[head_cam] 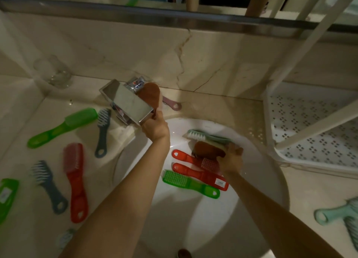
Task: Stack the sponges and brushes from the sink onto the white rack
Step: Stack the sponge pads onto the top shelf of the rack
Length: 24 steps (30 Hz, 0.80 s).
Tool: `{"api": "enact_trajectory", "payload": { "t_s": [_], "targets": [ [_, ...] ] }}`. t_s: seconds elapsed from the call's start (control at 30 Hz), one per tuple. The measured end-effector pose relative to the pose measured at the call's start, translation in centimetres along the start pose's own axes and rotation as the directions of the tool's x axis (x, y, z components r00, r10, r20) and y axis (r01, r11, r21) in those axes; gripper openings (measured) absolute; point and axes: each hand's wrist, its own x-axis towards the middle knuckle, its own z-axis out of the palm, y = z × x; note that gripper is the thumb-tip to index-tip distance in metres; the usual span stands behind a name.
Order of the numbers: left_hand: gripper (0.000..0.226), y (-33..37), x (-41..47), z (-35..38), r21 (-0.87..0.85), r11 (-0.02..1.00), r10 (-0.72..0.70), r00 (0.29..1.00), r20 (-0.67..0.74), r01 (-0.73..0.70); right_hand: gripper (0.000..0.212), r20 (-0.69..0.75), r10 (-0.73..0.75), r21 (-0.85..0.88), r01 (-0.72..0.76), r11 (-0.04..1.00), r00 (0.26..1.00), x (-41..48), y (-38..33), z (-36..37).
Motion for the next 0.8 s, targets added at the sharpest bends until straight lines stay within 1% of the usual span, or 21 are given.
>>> {"api": "enact_trajectory", "payload": {
  "t_s": [0.03, 0.1, 0.27, 0.33, 0.43, 0.5, 0.57, 0.63, 0.7, 0.73, 0.8],
  "targets": [
    [0.045, -0.5, 0.9, 0.4, 0.003, 1.000, -0.026, 0.999, -0.022, 0.026, 0.058, 0.000, -0.017, -0.001, 0.017, 1.000, 1.000, 0.0, 0.1, 0.0],
    [0.043, 0.0, 0.7, 0.6, 0.004, 0.999, -0.053, 0.998, -0.032, 0.053, 0.053, 0.006, -0.043, 0.039, 0.042, 0.998, 0.999, -0.1, 0.0, -0.2],
    [0.030, 1.7, -0.9, 0.3, -0.017, 0.999, -0.036, 0.998, -0.044, 0.035, 0.041, -0.006, -0.131, 0.081, 0.131, 0.988, 0.991, -0.9, -0.3, -0.9],
    [0.031, 2.0, -1.3, 0.1, 0.060, 0.998, 0.006, 0.999, -0.051, -0.003, 0.039, -0.048, -0.181, 0.086, 0.185, 0.979, 0.982, -1.5, -0.4, -1.3],
    [0.030, 2.1, -1.7, 0.3, 0.093, 0.995, 0.047, 0.998, -0.036, -0.043, 0.046, -0.115, -0.278, -0.001, 0.280, 0.960, 0.954, -2.3, -0.4, -2.1],
    [0.026, 1.9, -2.1, 0.3, 0.140, 0.988, 0.077, 0.996, -0.049, -0.070, 0.039, -0.181, -0.380, -0.083, 0.371, 0.925, 0.907, -2.8, -0.2, -2.5],
    [0.022, 1.9, -2.9, 0.4, 0.135, 0.989, 0.071, 0.995, -0.071, -0.061, 0.033, -0.229, -0.454, -0.149, 0.430, 0.891, 0.861, -3.1, -0.1, -3.1],
    [0.030, 1.9, -3.7, 0.4, 0.081, 0.996, 0.054, 0.997, -0.050, -0.050, 0.037, -0.226, -0.471, -0.164, 0.443, 0.881, 0.853, -3.4, 0.0, -3.9],
    [0.051, 1.9, -3.7, 0.5, 0.052, 0.995, 0.085, 0.995, -0.047, -0.083, 0.040, -0.185, -0.446, -0.154, 0.423, 0.893, 0.876, -3.5, 0.2, -4.6],
    [0.062, 1.9, -3.4, 0.7, 0.070, 0.989, 0.138, 0.989, -0.056, -0.134, 0.041, -0.160, -0.424, -0.142, 0.404, 0.904, 0.891, -3.5, 0.2, -4.8],
    [0.073, 2.0, -2.8, 1.1, 0.166, 0.957, 0.250, 0.967, -0.054, -0.238, 0.042, -0.137, -0.382, -0.125, 0.366, 0.922, 0.914, -3.5, 0.1, -5.1]
  ]
}}
